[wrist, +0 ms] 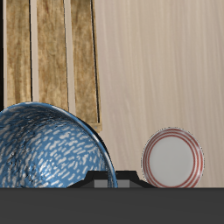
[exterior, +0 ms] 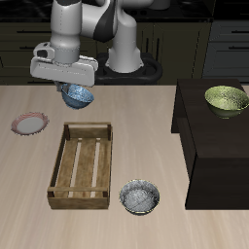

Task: Place the blue bowl on the plate

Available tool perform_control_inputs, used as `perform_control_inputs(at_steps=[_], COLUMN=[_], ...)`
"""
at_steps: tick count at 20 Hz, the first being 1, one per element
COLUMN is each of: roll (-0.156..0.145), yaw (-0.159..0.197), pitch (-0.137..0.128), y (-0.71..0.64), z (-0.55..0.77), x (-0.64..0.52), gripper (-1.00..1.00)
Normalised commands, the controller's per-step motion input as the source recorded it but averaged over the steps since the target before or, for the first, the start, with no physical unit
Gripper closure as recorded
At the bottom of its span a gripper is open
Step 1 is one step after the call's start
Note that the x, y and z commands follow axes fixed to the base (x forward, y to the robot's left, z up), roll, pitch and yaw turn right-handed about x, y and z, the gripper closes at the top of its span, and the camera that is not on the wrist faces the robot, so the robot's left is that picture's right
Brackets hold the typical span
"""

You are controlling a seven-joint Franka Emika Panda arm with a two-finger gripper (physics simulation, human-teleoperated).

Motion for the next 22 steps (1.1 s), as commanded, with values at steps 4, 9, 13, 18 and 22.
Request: perform_control_inputs(at_steps=[4, 9, 13, 18, 22], roll=[-0.061, -0.085, -0.052, -0.038, -0.010], yaw=[-0.014, -0.027, 0.005, -0.002, 0.012], pitch=[0.019, 0.023, -0.016, -0.011, -0.013], y=[-0.43, -0.61, -0.39, -0.30, -0.19], z=[-0.12, -0.17, -0.04, -0.02, -0.04], x=[-0.08, -0.15, -0.10, -0.14, -0.17], gripper=[1.00, 1.00, 1.00, 1.00, 1.00])
